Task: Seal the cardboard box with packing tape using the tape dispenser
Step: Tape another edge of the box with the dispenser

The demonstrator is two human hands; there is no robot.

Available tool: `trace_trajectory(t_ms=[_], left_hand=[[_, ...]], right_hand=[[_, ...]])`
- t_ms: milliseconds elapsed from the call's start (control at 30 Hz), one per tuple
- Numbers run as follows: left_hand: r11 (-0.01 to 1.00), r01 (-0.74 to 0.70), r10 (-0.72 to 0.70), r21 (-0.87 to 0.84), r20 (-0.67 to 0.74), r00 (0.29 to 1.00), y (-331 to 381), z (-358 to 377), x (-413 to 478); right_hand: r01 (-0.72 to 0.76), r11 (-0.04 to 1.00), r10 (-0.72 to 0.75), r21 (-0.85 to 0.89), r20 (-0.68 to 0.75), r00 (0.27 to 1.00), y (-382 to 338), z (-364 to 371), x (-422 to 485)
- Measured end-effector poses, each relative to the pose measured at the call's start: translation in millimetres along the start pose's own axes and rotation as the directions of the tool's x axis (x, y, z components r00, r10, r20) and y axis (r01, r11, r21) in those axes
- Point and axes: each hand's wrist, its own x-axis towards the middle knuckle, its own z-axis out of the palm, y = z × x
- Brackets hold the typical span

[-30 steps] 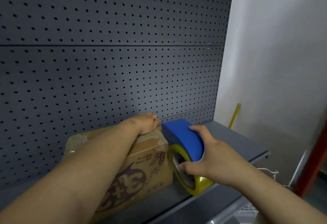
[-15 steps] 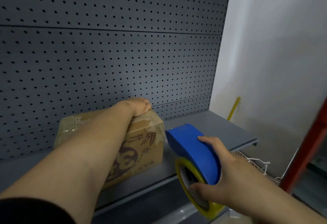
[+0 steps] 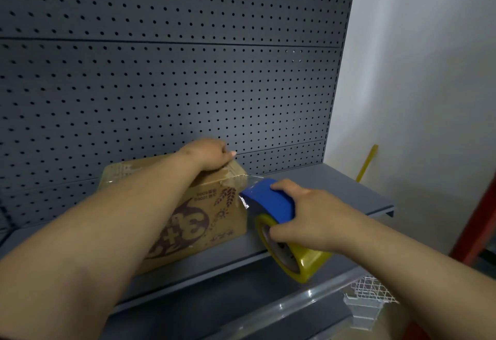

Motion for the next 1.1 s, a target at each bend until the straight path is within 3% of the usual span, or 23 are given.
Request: trace_trajectory(t_ms=[133, 233, 467, 567, 667, 733, 833, 933, 1100], left_hand=[[0.994, -0.009, 0.022, -0.112, 0.119, 0.993, -7.2, 9.2, -15.1], [0.996, -0.004, 0.012, -0.084, 0.095, 0.995, -6.4, 15.3, -20.1], [0.999, 0.018, -0.012, -0.048, 0.122, 0.992, -6.8, 15.2, -21.5], [0.998, 0.02, -0.013, -0.055, 0.119, 0.993, -6.7, 14.5, -21.8], [0.997, 0.023, -0.014, -0.069, 0.136, 0.991, -6.3, 13.3, -22.8], [0.997, 0.022, -0.011, -0.079, 0.141, 0.99, -6.6, 13.2, -22.2], [0.995, 0.012, 0.001, -0.1, 0.133, 0.991, -8.0, 14.4, -21.0], [0.995, 0.011, 0.002, -0.102, 0.126, 0.992, -8.3, 13.2, -21.8], [0.993, -0.059, 0.056, -0.098, -0.037, 0.998, -1.8, 5.7, -34.3]], right_hand=[[0.016, 1.0, -0.016, -0.004, -0.092, 0.996, -6.8, 1.1, 8.8], [0.034, 0.998, -0.027, 0.06, -0.104, 0.994, -8.8, 0.0, 7.0], [0.032, 0.999, -0.036, -0.044, -0.096, 0.995, -7.1, -11.0, 8.8], [0.009, 1.0, -0.008, 0.017, -0.048, 0.999, -7.3, -20.5, 13.5], [-0.002, 0.982, 0.02, -0.189, 0.09, 0.996, -1.7, -14.3, 15.7], [-0.024, 0.977, 0.063, -0.213, 0.175, 0.983, 12.9, 2.0, 17.8], [-0.073, 0.988, 0.065, -0.133, -0.063, 0.996, 35.3, 7.9, 19.3], [-0.077, 0.994, 0.053, -0.077, -0.28, 0.959, 48.8, -8.8, 34.8], [-0.064, 0.988, 0.018, -0.138, -0.312, 0.95, 58.9, -12.7, 77.1]])
